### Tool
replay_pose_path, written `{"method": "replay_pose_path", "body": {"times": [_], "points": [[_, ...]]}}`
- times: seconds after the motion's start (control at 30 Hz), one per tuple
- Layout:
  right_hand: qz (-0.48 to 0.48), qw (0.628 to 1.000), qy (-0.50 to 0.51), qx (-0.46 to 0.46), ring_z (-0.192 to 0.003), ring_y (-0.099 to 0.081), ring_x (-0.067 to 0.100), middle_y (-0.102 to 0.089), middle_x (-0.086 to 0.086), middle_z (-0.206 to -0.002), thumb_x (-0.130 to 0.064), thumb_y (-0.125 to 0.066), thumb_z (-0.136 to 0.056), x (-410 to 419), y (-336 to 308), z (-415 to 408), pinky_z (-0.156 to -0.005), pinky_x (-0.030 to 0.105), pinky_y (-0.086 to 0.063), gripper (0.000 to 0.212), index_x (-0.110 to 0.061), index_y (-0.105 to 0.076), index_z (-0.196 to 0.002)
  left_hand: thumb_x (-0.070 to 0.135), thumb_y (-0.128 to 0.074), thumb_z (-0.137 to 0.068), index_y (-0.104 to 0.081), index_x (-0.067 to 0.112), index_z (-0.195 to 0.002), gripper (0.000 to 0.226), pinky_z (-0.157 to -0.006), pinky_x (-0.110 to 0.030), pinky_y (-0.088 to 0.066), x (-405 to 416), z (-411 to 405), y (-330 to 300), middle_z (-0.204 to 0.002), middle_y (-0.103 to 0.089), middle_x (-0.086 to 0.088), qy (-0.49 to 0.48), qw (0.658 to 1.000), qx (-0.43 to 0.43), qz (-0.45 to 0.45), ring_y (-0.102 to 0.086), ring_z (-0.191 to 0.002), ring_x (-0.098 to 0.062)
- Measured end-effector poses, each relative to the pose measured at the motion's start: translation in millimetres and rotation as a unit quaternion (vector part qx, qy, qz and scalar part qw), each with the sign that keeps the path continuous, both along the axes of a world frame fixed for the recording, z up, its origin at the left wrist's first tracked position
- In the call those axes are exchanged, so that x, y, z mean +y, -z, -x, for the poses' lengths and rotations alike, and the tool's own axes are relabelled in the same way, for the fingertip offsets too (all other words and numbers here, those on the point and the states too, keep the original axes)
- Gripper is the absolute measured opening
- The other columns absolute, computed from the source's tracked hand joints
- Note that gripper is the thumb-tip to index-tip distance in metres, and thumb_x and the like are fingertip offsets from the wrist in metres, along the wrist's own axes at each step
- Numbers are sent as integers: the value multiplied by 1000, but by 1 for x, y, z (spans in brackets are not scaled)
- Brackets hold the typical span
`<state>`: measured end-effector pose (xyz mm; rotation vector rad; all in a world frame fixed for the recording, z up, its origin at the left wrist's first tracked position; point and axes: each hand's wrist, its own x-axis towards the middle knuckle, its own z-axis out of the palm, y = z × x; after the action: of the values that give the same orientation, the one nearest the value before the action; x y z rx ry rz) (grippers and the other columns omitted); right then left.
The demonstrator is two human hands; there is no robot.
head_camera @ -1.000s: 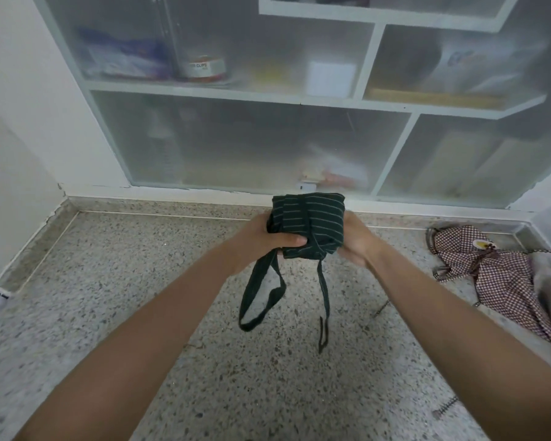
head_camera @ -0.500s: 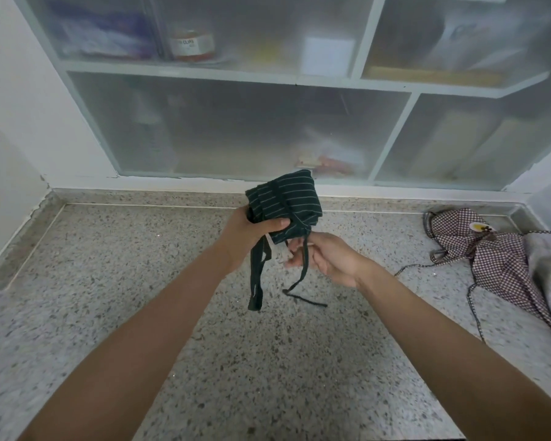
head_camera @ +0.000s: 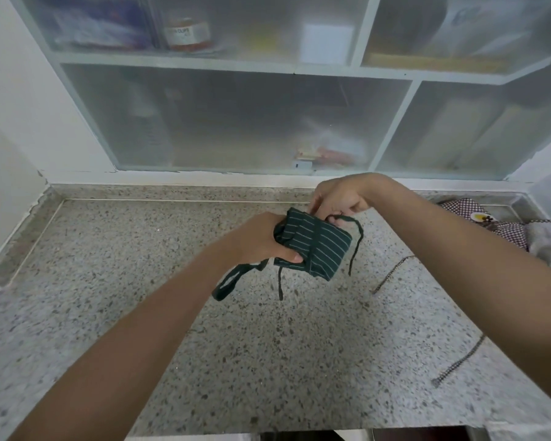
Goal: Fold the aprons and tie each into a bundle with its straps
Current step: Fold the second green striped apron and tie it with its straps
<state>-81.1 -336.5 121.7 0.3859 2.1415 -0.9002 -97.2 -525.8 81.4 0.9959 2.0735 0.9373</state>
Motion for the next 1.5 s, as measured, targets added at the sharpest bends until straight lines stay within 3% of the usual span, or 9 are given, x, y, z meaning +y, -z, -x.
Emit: {"method": "replay_pose_path", "body": {"times": [0.17, 0.33, 0.63, 0.83, 1.07, 1.23, 1.33, 1.4, 1.5], "points": [[-10, 972, 162, 171, -45, -48, 7, -60, 7, -64, -3, -64, -85, -13, -14, -12, -44, 15, -43, 10, 6, -67, -89, 20, -79, -73, -64, 13, -107, 38, -74, -13, -40, 4, 5, 12, -99, -69, 3, -73, 994, 77, 0, -61, -84, -7], [200, 833, 420, 300, -51, -55, 5, -65, 6, -72, -3, -63, -85, -41, 10, -51, -53, 14, -49, 4, -4, -66, -84, 22, -77, -75, -65, 12, -110, 38, -79, -18, -43, 10, 11, 17, -100, -67, 1, -225, 971, 79, -31, -61, -91, -13], [342, 732, 554, 199, -53, -62, 8, -69, 7, -68, -5, -69, -81, -62, 85, -72, -51, 16, -52, 13, -4, -61, -92, 6, -79, -70, -69, 9, -94, 27, -79, -32, -55, 15, 9, 37, -102, -70, -10, -358, 888, -263, -123, -67, -89, -20], [362, 838, 395, 102, -52, -52, 5, -62, 2, -67, -9, -61, -88, -46, 100, -74, -54, 13, -48, 13, 0, -69, -92, 2, -74, -76, -65, 4, -97, 24, -81, -32, -55, 11, 10, 46, -102, -68, -13, -373, 844, -354, -151, -66, -89, -21], [356, 843, 386, 116, -89, -67, 14, -71, 3, -92, -18, -55, -93, -41, 112, -70, -79, 31, -52, 11, -13, -63, -86, 5, -71, -80, -64, 2, -104, 25, -77, -32, -57, 5, 14, 64, -101, -68, -12, -406, 789, -429, -169, -66, -88, -20], [265, 869, 382, 170, -73, -60, 9, -60, 3, -80, -12, -44, -99, -55, 137, -65, -68, 20, -54, 26, -10, -53, -75, 8, -68, -84, -57, -1, -120, 38, -73, -41, -59, 1, 1, 121, -116, -64, -18, -477, 706, -496, -170, -64, -101, -30], [314, 833, 424, 166, -74, -62, 11, -62, 3, -73, -5, -42, -98, -64, 162, -65, -70, 18, -54, 30, -7, -50, -70, 15, -64, -88, -50, 1, -129, 46, -71, -44, -58, 3, -11, 147, -121, -61, -20, -510, 668, -517, -162, -62, -104, -34], [335, 808, 459, 158, -72, -64, 14, -62, 4, -67, -2, -43, -98, -67, 177, -63, -71, 22, -57, 30, -5, -50, -69, 24, -65, -88, -35, 9, -141, 63, -80, -46, -55, 4, -16, 162, -130, -54, -19, -542, 694, -464, -98, -58, -110, -33], [298, 827, 458, 131, -73, -58, 14, -53, 6, -72, -3, -44, -98, -66, 191, -60, -79, 29, -56, 28, -5, -51, -70, 37, -67, -84, -12, 27, -147, 84, -102, -48, -37, -5, -23, 175, -144, -30, -16, -451, 866, -166, 139, -35, -128, -35]]}}
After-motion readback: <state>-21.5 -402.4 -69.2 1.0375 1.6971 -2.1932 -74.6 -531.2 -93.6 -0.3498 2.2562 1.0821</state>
